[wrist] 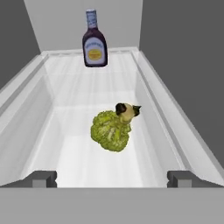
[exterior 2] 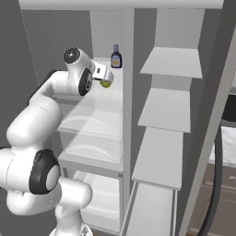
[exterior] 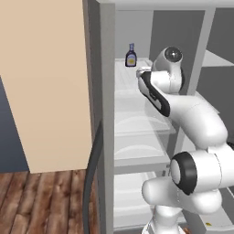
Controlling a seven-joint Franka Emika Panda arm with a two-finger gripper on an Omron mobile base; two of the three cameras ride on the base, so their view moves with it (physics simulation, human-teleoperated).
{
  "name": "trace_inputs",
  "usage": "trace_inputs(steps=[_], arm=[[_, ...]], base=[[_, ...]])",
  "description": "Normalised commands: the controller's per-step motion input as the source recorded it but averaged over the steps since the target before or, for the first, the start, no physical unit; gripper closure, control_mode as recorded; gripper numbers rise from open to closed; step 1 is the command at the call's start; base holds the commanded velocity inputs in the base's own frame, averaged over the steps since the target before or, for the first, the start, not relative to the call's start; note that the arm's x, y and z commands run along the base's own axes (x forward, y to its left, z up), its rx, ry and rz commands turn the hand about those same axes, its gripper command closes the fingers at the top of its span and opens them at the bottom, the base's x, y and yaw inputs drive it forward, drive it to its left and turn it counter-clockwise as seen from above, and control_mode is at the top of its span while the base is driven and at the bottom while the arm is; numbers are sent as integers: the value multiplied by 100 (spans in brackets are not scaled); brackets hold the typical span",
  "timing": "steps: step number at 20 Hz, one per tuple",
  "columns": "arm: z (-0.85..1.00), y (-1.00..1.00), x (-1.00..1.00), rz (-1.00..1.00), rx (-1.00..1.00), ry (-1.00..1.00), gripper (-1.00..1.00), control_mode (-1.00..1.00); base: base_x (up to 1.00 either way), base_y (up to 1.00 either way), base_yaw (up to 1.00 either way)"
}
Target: Take the lemon and broccoli from the fridge shelf and place them in the freezer drawer to begin freezing them.
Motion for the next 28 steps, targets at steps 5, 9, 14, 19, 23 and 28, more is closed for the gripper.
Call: trace_inputs(steps=[5,9,14,19,23,28], arm=[[-21,0,21,0,0,0,-100,-100],[-15,0,28,0,0,0,-100,-100],[-8,0,37,0,0,3,-100,-100],[-1,-3,37,0,0,2,-100,-100],[0,-5,34,0,0,3,-100,-100],[-8,-2,25,0,0,1,-100,-100]], base=[[0,0,0],[0,0,0],[0,0,0],[0,0,0],[0,0,0],[0,0,0]])
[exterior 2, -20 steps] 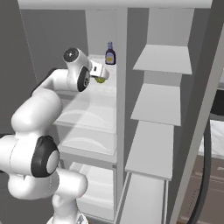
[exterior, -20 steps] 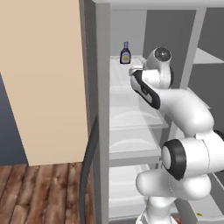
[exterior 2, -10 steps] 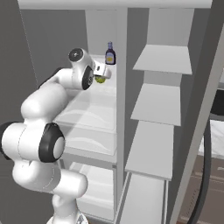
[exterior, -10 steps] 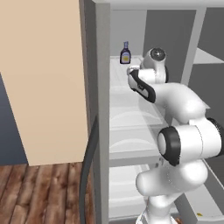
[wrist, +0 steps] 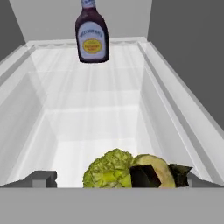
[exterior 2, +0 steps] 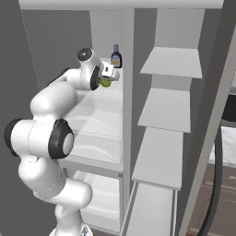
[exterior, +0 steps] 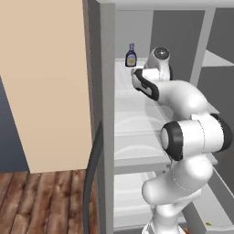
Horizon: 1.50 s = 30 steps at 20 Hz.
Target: Take the lemon and broccoli from the fridge shelf and place them in the freezer drawer to begin freezing them.
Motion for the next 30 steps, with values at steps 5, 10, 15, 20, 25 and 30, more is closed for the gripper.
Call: trace_inputs(steps=[5,10,15,20,25,30], arm=[[-20,0,19,0,0,1,-100,-100],[-23,0,9,0,0,0,-100,-100],[-20,0,9,0,0,0,-100,-100],[-27,0,0,0,0,1,100,-100],[-4,0,0,0,0,0,100,-100],[0,0,-20,0,0,-4,100,-100]], base=[[0,0,0],[0,0,0],[0,0,0],[0,0,0],[0,0,0],[0,0,0]])
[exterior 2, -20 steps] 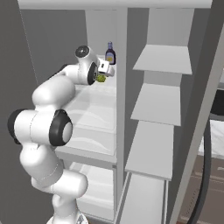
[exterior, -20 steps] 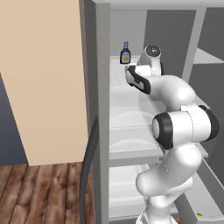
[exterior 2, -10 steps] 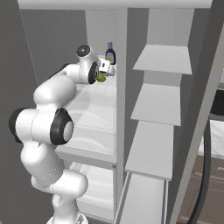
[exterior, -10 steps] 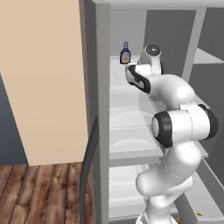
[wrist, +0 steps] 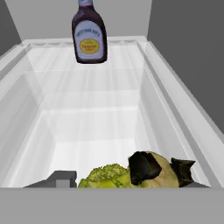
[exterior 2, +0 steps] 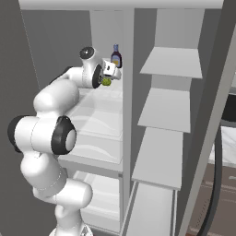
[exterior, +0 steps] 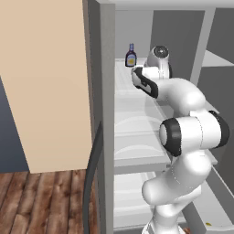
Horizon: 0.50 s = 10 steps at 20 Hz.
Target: Take the lemon and broccoli from the fridge shelf and place them in the freezer drawer to begin freezing them.
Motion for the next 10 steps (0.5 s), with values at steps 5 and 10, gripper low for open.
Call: trace_inputs(steps=[5,10], arm=[[0,2,-57,0,0,-13,100,-100],[2,10,-88,0,0,-14,100,-100]], base=[[0,0,0],[0,0,0]])
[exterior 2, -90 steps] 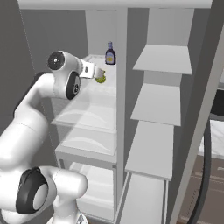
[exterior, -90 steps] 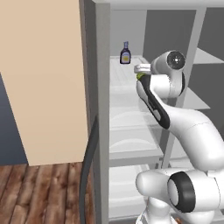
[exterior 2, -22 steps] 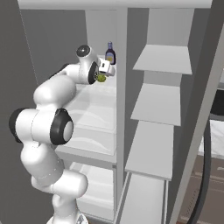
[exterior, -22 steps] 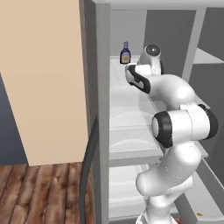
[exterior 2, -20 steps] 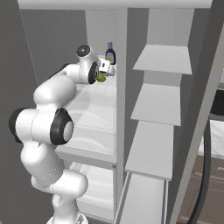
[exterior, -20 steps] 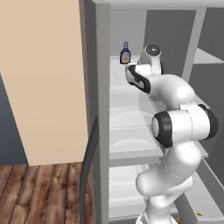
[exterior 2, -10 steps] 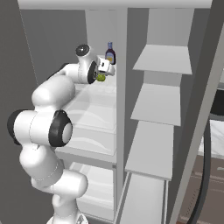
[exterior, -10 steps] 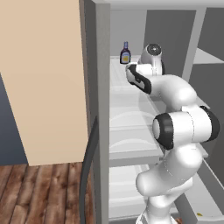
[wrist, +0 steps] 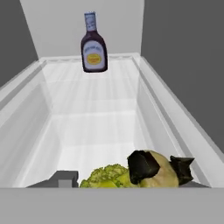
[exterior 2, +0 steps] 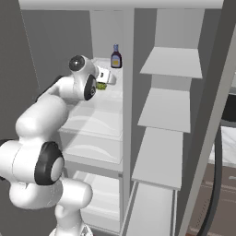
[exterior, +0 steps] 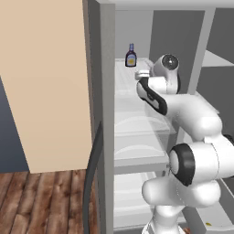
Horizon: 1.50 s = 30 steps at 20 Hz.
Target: Take the lemon and broccoli from the fridge shelf and place them in the freezer drawer to begin freezing them.
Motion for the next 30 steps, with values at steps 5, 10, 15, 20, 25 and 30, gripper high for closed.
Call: trace_inputs(steps=[5,10,15,20,25,30], arm=[[34,11,-100,0,1,-2,100,-100],[42,3,-97,0,7,3,100,-100],[-1,0,-86,0,6,6,100,-100],[-16,2,-51,0,0,9,100,-100],[-7,0,-49,-1,7,10,100,-100],[0,0,0,0,0,0,100,100]], base=[[0,0,0],[0,0,0],[0,0,0],[0,0,0],[0,0,0],[-95,0,-13]])
